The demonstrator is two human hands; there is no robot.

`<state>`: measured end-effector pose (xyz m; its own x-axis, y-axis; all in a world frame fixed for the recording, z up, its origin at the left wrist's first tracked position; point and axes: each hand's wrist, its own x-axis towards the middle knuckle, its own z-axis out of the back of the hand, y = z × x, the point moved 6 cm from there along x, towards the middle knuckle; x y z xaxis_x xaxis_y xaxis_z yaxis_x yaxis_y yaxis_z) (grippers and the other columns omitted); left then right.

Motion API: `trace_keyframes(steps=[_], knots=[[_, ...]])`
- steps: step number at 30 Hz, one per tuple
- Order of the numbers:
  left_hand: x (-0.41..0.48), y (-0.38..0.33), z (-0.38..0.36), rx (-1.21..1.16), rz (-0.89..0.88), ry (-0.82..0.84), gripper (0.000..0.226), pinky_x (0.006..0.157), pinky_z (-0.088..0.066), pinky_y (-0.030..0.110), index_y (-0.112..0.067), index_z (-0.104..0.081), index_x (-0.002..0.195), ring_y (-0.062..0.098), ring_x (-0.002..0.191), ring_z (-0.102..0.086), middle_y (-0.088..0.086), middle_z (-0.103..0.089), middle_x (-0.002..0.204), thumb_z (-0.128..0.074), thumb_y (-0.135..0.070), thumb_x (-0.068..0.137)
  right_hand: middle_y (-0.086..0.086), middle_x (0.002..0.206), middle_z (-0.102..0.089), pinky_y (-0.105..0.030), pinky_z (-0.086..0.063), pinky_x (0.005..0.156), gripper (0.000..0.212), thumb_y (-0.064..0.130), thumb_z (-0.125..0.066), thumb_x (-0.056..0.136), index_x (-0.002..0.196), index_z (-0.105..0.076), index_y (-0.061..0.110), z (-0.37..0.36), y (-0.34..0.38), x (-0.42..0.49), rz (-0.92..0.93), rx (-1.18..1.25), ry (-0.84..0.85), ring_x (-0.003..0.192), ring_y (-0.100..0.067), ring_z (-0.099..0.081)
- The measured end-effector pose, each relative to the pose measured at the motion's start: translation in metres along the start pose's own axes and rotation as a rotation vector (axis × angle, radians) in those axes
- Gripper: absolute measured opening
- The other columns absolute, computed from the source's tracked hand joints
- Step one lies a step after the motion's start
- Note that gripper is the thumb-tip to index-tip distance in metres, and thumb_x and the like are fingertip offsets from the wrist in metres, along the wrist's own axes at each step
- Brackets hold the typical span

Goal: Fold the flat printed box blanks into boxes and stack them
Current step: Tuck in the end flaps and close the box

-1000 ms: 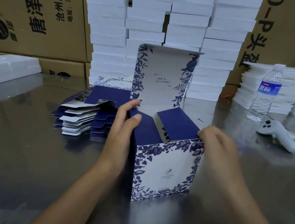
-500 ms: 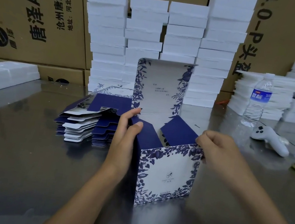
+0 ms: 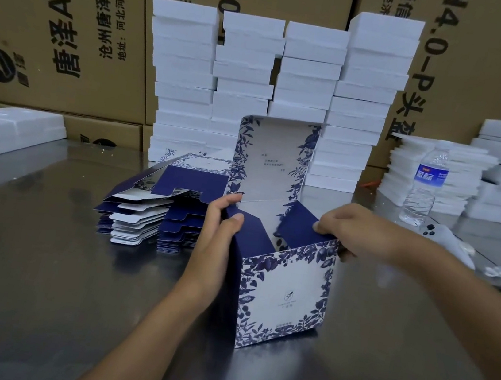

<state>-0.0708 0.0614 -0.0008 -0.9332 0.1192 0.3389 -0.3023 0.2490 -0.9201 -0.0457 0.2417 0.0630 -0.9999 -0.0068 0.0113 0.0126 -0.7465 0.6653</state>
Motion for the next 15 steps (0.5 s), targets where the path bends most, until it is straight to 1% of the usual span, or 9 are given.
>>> trace_keyframes(steps=[2,6,9,11,13,15], knots=[[-0.001,-0.001,0.0,0.012,0.002,0.006,0.028,0.106,-0.039,0.051,-0.048,-0.059,0.101,0.022,0.113,-0.058,0.0,-0.061,0.121,-0.052,-0.039,0.075,0.001,0.053,-0.023,-0.022,-0.025,0.047,0.046,0.012,-0.047,0.094,0.054,-0.027,0.02,0.0,-0.003,0.001,-0.003,0.002,0.02,0.044,-0.012,-0.021],[-0.001,-0.002,0.0,0.007,0.011,0.023,0.028,0.105,-0.04,0.05,-0.049,-0.06,0.099,0.023,0.113,-0.059,0.0,-0.06,0.123,-0.053,-0.039,0.073,0.002,0.051,-0.021,-0.026,-0.02,0.048,0.046,0.013,-0.049,0.092,0.053,-0.027,0.021,0.002,-0.003,0.007,-0.014,0.032,0.02,0.044,-0.015,-0.02],[-0.001,-0.001,-0.001,0.024,0.003,0.032,0.029,0.103,-0.042,0.047,-0.048,-0.061,0.098,0.019,0.111,-0.059,-0.006,-0.062,0.119,-0.053,-0.038,0.072,-0.003,0.054,-0.026,-0.022,-0.023,0.044,0.038,0.018,-0.051,0.093,0.058,-0.034,0.016,0.002,0.0,0.015,-0.001,-0.002,-0.008,0.044,-0.014,-0.024],[-0.002,-0.001,-0.002,0.035,0.003,0.04,0.031,0.106,-0.038,0.052,-0.048,-0.061,0.098,0.024,0.118,-0.055,-0.003,-0.058,0.126,-0.054,-0.042,0.068,-0.003,0.052,-0.032,-0.017,-0.024,0.039,0.034,0.014,-0.05,0.093,0.06,-0.038,0.014,0.0,-0.001,0.018,0.001,0.019,-0.008,0.042,-0.012,-0.028],[-0.003,-0.003,-0.003,0.026,0.0,0.049,0.035,0.107,-0.036,0.054,-0.048,-0.061,0.099,0.026,0.12,-0.053,0.0,-0.056,0.128,-0.056,-0.047,0.063,0.003,0.045,-0.034,-0.013,-0.025,0.037,0.041,0.009,-0.05,0.092,0.054,-0.036,0.015,0.0,-0.004,0.019,0.009,0.05,0.004,0.036,-0.008,-0.029],[-0.004,-0.005,-0.003,0.02,-0.007,0.054,0.04,0.108,-0.035,0.054,-0.048,-0.061,0.099,0.026,0.121,-0.052,0.0,-0.056,0.128,-0.057,-0.051,0.059,0.004,0.042,-0.034,-0.013,-0.025,0.036,0.043,0.008,-0.05,0.091,0.052,-0.035,0.016,0.0,-0.006,0.019,0.01,0.048,0.009,0.034,-0.007,-0.029]])
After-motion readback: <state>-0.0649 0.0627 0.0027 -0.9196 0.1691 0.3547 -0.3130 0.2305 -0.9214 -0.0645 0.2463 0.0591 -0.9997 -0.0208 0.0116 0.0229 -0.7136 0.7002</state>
